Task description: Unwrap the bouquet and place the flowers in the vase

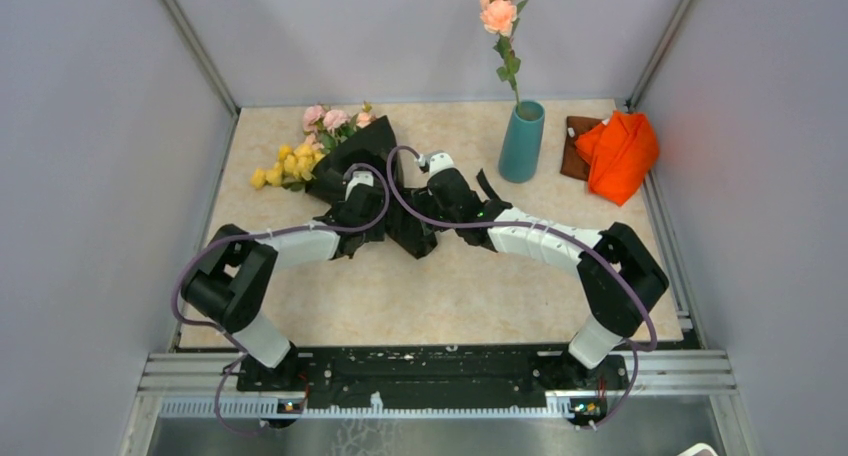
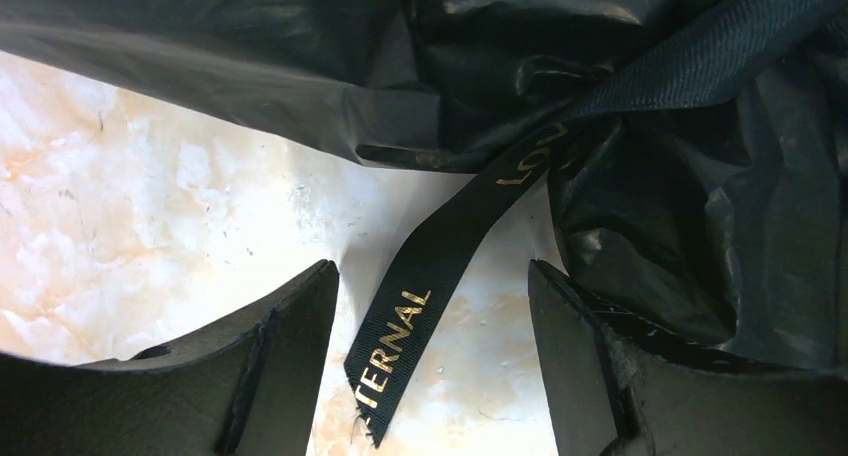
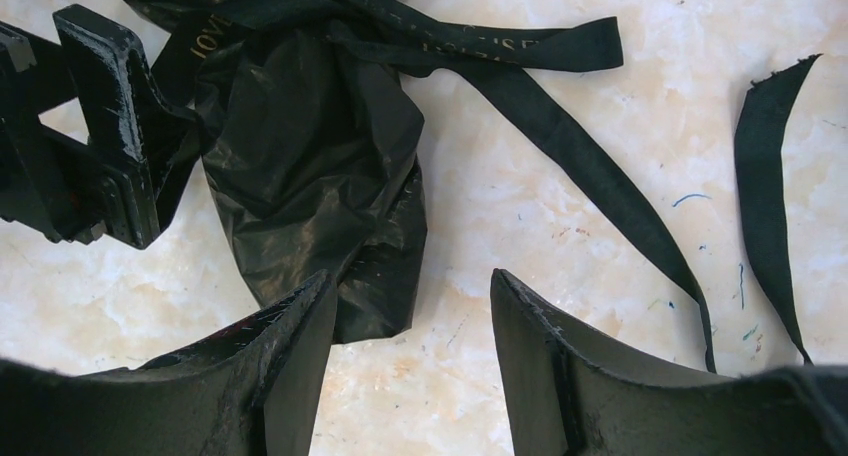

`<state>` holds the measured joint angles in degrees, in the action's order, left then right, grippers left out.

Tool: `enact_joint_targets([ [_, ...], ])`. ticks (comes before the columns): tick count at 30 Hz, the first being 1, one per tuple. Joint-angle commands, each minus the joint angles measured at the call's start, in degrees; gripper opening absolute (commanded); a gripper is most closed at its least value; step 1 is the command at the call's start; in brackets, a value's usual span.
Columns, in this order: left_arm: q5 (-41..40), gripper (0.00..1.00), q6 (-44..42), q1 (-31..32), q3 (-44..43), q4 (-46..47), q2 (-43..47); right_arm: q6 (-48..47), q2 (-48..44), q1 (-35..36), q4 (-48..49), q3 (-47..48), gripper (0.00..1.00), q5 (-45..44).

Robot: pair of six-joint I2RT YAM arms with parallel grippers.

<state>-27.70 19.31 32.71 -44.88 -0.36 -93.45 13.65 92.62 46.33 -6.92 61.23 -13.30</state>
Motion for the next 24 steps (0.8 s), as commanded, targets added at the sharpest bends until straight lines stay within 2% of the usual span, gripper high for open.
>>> enact_joint_targets([
  [1,1.0,0.75,-1.1,0.1,-1.7,1.3,-1.4,-0.6,-2.9,0.2,1.4,0.8,0.58,-1.8],
  [3,1.2,0.73,-1.3,-0.1,-1.7,2.1,-1.5,-0.6,-2.9,0.2,1.3,0.8,0.58,-1.9],
  [6,2.1,0.61,-1.8,-0.4,-2.1,2.7,-1.9,-0.6,-3.0,0.2,1.3,0.8,0.58,-1.9],
  [9,3.5,0.36,-2.3,-0.5,-2.8,3.3,-2.5,-0.6,-3.2,0.2,1.2,0.6,0.58,-1.9],
  [10,4.1,0.21,-2.6,-0.5,-3.0,3.4,-2.7,-0.5,-3.2,0.2,1.2,0.4,0.58,-1.9],
  [12,4.6,0.02,-2.7,-0.6,-3.7,3.3,-3.1,-0.4,-3.4,0.2,1.2,0.0,0.58,-2.1],
  [18,4.4,0.0,-1.5,-0.6,-3.6,2.7,-0.3,-0.4,-3.2,0.2,1.1,-0.5,0.58,-1.7],
  [24,3.8,0.0,0.9,-0.5,-1.1,0.7,11.8,-0.3,-2.0,0.2,1.1,0.0,0.58,-0.4],
])
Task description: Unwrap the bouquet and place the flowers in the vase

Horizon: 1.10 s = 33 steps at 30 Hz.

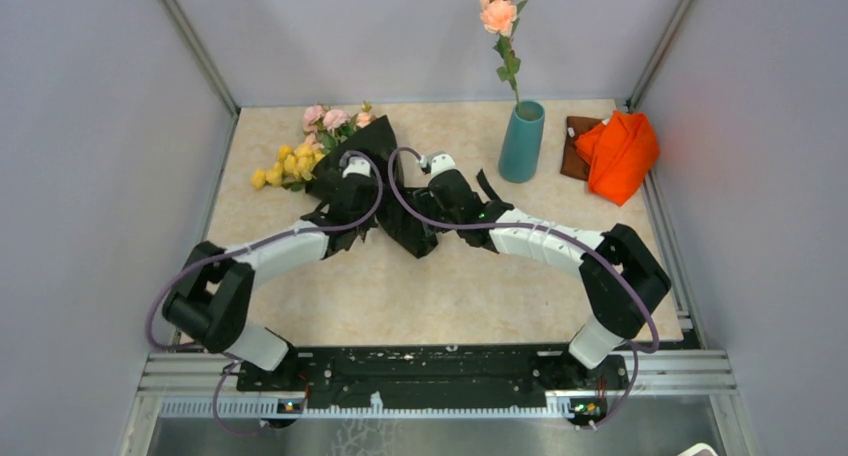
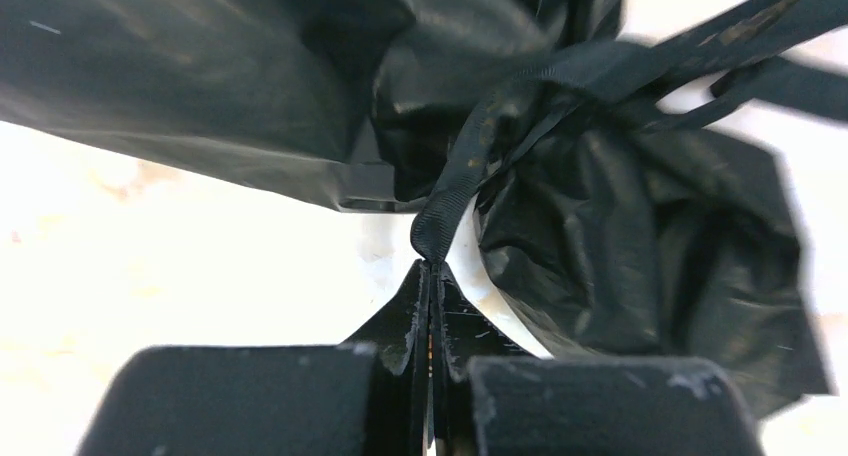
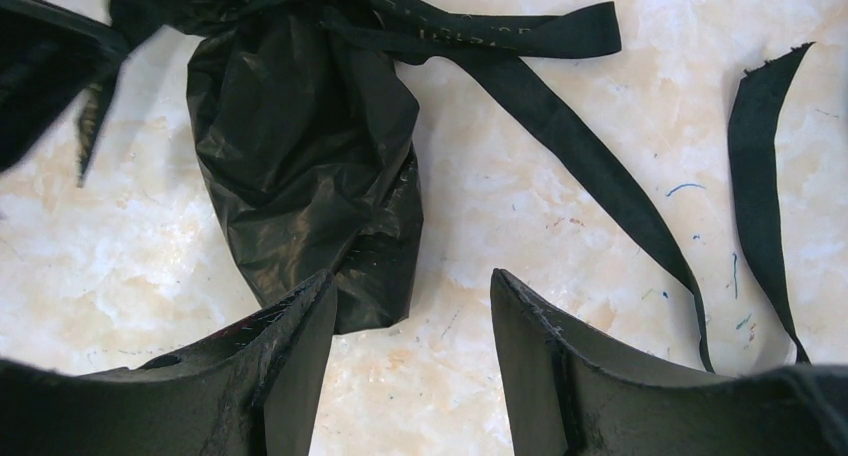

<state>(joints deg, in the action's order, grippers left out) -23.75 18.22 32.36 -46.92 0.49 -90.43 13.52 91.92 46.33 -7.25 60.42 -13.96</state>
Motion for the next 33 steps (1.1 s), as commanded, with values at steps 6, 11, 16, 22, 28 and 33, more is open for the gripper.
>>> enact_joint_targets([
  [6,-1.8,0.0,5.6,0.3,2.1,-8.6,19.6,-0.2,-0.9,1.2,1.4,2.7,0.58,0.8],
  [11,-5.2,0.0,8.5,1.6,3.8,-12.7,29.5,0.2,-2.1,1.6,1.8,2.7,0.58,1.7],
  [16,-8.6,0.0,10.9,2.4,1.1,-18.1,38.1,0.7,-3.4,2.2,1.6,1.4,0.58,1.4],
  [22,-13.9,0.0,11.3,2.5,-5.0,-23.8,44.9,1.3,-4.2,2.6,1.2,0.3,0.58,0.9],
  [28,-17.9,0.0,9.7,2.5,-12.7,-26.7,48.9,1.5,-4.3,2.7,0.9,0.4,0.58,0.3],
  [33,-18.5,0.0,8.2,2.5,-18.4,-27.8,49.6,1.4,-3.7,2.8,0.7,1.0,0.58,-0.1],
])
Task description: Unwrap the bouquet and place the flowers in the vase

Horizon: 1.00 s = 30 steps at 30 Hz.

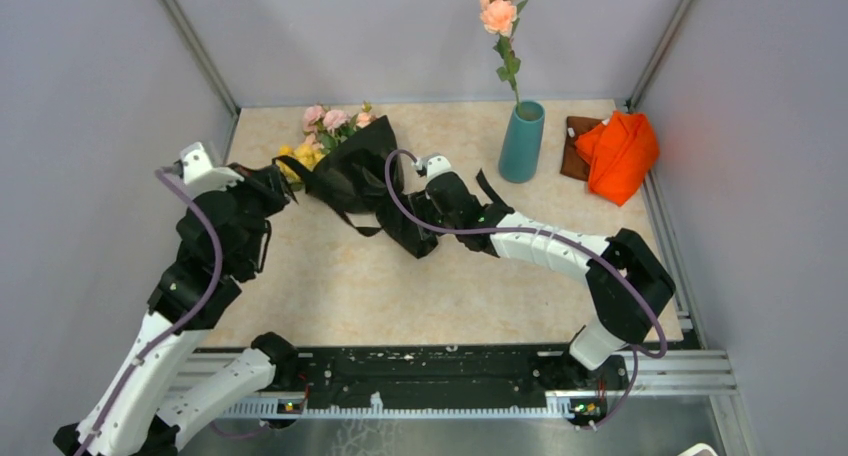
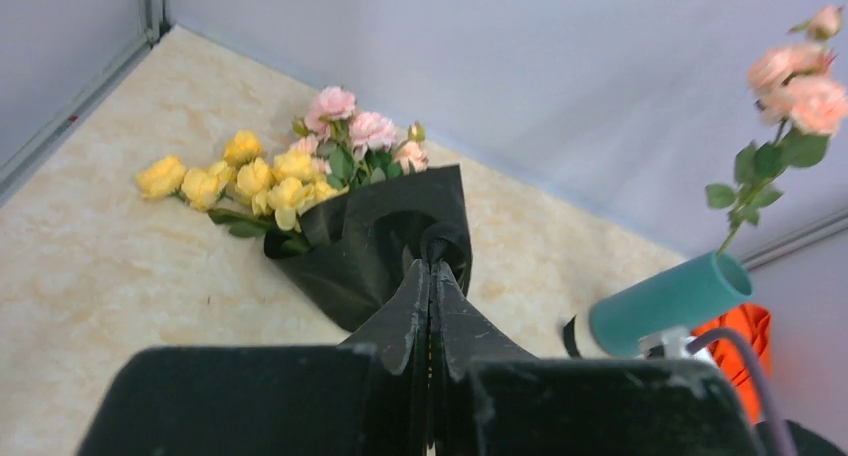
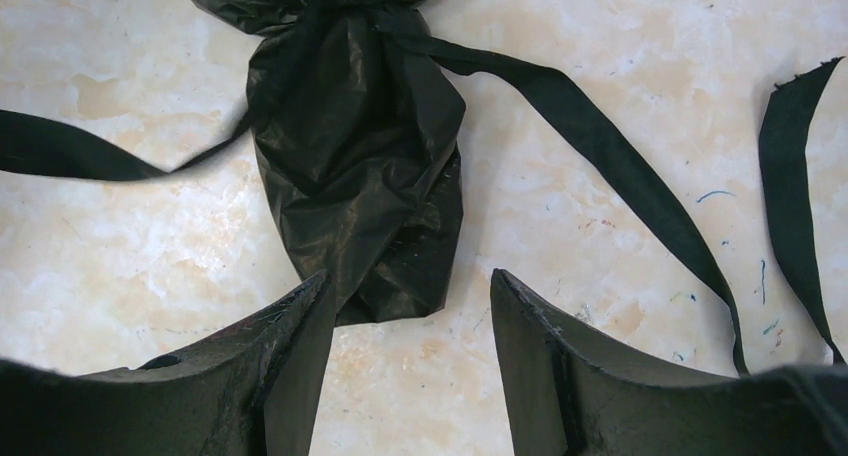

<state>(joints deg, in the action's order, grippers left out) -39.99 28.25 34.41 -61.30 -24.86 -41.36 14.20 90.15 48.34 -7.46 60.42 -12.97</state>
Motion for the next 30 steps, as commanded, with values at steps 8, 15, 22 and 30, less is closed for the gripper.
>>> enact_joint_targets([
  [8,-5.6,0.04,-3.8,0.4,-4.4,0.5,5.8,0.2,0.6,0.8,1.3,1.8,0.58,-2.3],
  [15,3.5,0.89,-0.3,0.4,3.2,3.7,0.5,-0.6,4.7,0.8,-0.2,7.0,0.58,-1.7],
  [22,9.4,0.93,-2.9,0.5,10.6,19.2,-8.7,-1.9,4.8,0.8,-1.5,9.7,0.58,-3.3],
  [30,13.0,0.92,-4.3,0.3,12.1,30.6,-26.1,-1.1,7.0,-0.9,-2.4,14.5,0.57,-4.2],
])
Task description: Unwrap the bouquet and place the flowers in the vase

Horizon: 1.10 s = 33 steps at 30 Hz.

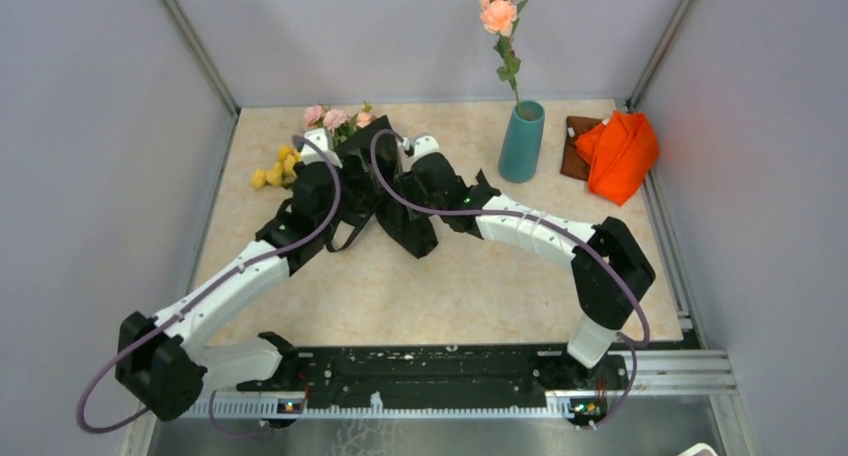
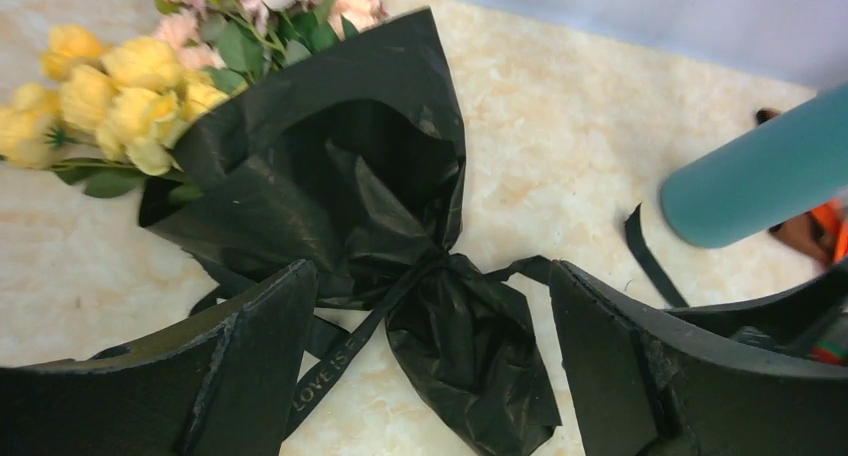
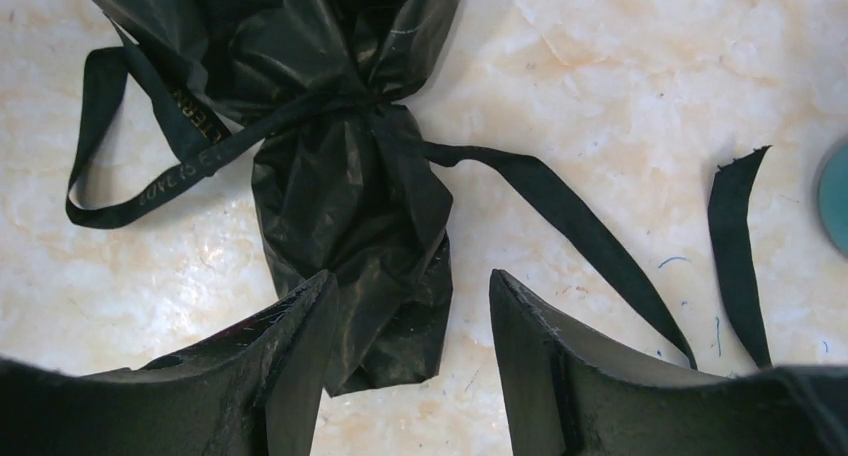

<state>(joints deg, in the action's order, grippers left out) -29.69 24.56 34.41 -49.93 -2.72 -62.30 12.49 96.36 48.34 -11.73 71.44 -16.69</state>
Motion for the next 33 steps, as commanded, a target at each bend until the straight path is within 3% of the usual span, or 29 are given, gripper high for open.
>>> enact_joint_targets([
  [1,2.4,0.92,-0.4,0.1,1.1,9.1,-6.7,1.1,1.4,-1.6,1.8,3.9,0.57,0.7],
  [6,1.1,0.91,0.2,-2.7,4.8,13.1,-13.4,0.8,5.5,-1.9,2.9,4.0,0.57,1.1],
  [10,11.2,0.93,3.6,-11.6,8.0,17.0,-16.8,1.3,8.4,-1.9,4.5,3.2,0.57,2.6],
  [12,11.6,0.93,3.5,-13.4,8.4,18.1,-18.2,1.5,9.8,-1.9,5.2,2.9,0.57,3.4],
  [21,13.6,0.94,2.2,-14.5,2.7,17.0,-28.2,3.3,15.2,-1.9,8.3,1.3,0.57,7.2],
  [33,20.8,0.94,4.1,-14.5,-2.7,18.8,-42.7,6.7,13.0,0.8,13.2,-10.2,0.57,8.0],
])
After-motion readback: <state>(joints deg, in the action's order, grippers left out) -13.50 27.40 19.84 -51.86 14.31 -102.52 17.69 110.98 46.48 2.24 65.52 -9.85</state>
